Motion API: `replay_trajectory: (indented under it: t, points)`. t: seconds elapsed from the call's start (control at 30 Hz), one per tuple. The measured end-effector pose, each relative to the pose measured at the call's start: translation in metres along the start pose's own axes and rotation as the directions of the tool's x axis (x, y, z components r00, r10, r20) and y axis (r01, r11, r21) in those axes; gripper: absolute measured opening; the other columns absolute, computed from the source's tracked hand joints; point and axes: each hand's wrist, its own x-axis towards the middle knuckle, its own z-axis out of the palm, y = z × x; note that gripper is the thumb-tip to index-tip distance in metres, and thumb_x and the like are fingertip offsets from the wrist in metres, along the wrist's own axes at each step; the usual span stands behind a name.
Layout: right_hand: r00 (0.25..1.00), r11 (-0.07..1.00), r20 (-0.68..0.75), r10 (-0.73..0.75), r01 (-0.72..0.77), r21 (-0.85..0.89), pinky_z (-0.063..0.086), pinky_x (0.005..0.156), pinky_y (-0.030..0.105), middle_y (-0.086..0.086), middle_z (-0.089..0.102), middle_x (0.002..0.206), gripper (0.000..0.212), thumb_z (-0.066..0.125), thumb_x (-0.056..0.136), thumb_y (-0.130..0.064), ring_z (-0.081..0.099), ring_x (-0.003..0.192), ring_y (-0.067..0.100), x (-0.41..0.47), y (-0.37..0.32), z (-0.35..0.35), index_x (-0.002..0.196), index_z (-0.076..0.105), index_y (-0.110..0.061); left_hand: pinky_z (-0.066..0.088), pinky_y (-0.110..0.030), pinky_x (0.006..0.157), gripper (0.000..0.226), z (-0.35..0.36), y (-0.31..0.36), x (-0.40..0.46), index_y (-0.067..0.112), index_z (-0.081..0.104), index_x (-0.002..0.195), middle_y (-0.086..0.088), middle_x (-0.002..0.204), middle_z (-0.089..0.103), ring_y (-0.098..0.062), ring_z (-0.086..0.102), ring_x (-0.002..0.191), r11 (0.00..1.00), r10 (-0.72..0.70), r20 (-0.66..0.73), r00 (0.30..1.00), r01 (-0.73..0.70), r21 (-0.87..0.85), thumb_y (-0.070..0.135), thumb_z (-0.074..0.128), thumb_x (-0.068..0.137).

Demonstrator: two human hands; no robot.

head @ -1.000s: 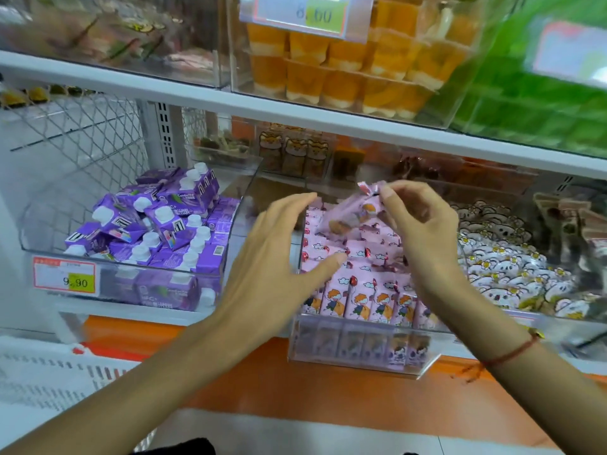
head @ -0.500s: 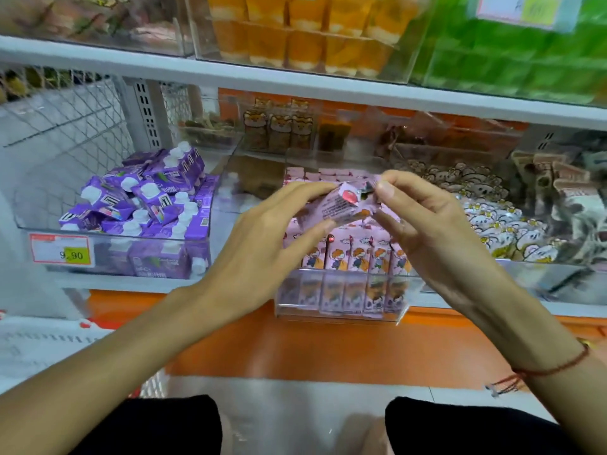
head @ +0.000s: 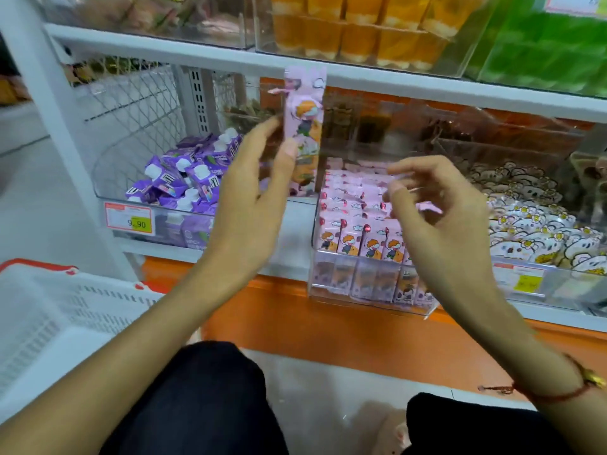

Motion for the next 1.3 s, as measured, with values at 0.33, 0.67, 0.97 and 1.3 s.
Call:
replay_trajectory:
  t: [0.33,0.67,0.97,1.3]
  points:
    - [0.510,0.846,0.831,-0.223,0.525,-0.095,0.037,0.082,0.027,0.003,0.062,0.113,0.028,0.042,0.096,-0.019,0.056,0.105,0.022,-0.055,-0.008,0.203,0.117,0.060,-0.014,0.039,0.003,0.063,0.020,-0.143,-0.123,-0.109,0.020,0.057,0.117,0.010,0.093,0.063,0.022,0.057,0.071,0.873,-0.360,-0.300,0.884,0.432,0.227,0.018,0.047,0.100]
    - [-0.061,0.515,0.994,-0.086,0.852,0.097,0.019,0.117,0.037,0.006,0.034,0.153,0.046,0.037,0.103,-0.030,0.029,0.142,0.025,-0.145,0.075,0.270,0.146,0.036,-0.013,0.052,-0.042,0.085,0.025,-0.186,-0.289,-0.218,0.001,0.059,0.116,-0.017,0.099,0.067,-0.021,0.069,0.077,0.324,-0.929,-0.070,0.363,0.890,0.321,0.015,0.056,0.096]
    - [0.115,0.675,0.991,-0.070,0.737,-0.037,0.010,0.107,0.037,0.004,0.044,0.148,0.061,0.061,0.091,-0.036,0.036,0.140,0.024,-0.167,0.097,0.269,0.144,0.039,-0.017,0.047,-0.028,0.079,0.019,-0.171,-0.352,-0.284,0.022,0.069,0.102,-0.006,0.102,0.073,-0.026,0.067,0.094,0.090,-0.954,-0.205,0.218,0.862,0.499,0.024,0.051,0.096]
    - [0.040,0.744,0.998,0.043,0.665,-0.059,0.034,0.108,0.031,-0.004,0.043,0.148,0.052,0.044,0.098,-0.042,0.045,0.132,0.016,-0.129,0.050,0.240,0.146,0.031,-0.028,0.039,-0.033,0.103,0.035,-0.196,-0.284,-0.183,0.015,0.058,0.126,-0.004,0.136,0.054,-0.023,0.052,0.122,0.340,-0.934,0.154,0.323,0.666,0.664,0.033,0.053,0.097]
